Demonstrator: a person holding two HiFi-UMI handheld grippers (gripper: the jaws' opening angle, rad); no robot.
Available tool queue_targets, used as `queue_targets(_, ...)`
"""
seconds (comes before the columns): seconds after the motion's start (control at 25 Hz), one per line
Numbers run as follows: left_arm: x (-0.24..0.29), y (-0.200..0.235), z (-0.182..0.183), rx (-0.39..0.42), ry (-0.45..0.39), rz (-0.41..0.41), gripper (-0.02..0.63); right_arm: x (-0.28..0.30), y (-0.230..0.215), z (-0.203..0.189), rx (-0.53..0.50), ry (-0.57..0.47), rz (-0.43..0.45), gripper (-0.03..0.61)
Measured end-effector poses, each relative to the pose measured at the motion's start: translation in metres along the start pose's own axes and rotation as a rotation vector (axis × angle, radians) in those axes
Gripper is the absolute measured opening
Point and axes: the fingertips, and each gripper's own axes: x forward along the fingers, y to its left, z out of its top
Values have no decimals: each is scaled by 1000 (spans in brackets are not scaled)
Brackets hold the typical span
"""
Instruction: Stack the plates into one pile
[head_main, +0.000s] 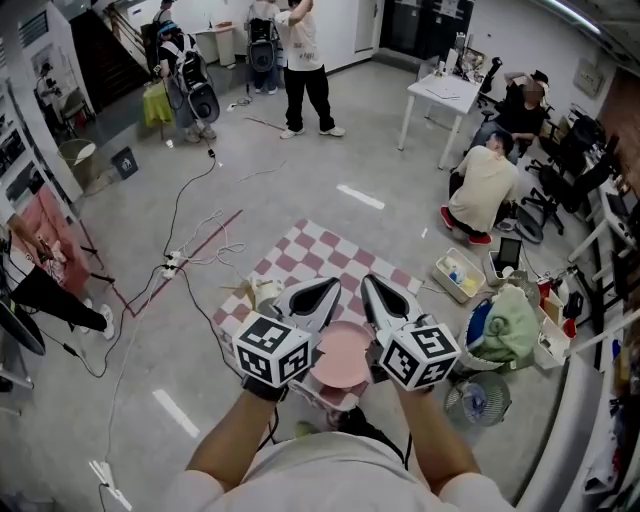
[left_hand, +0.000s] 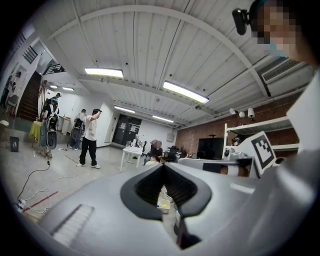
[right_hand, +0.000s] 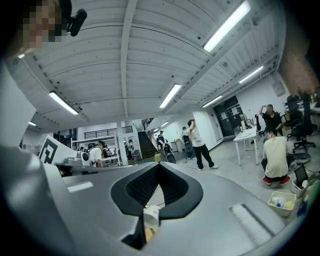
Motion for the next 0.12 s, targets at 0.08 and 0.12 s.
queue_targets(0.08, 0, 0, 2, 6, -6, 0, 6, 1, 0, 1, -6, -5, 0, 9)
queue_targets(0.12, 0, 1, 3, 9, -9, -1, 6, 1, 0, 2, -9, -8, 0, 9)
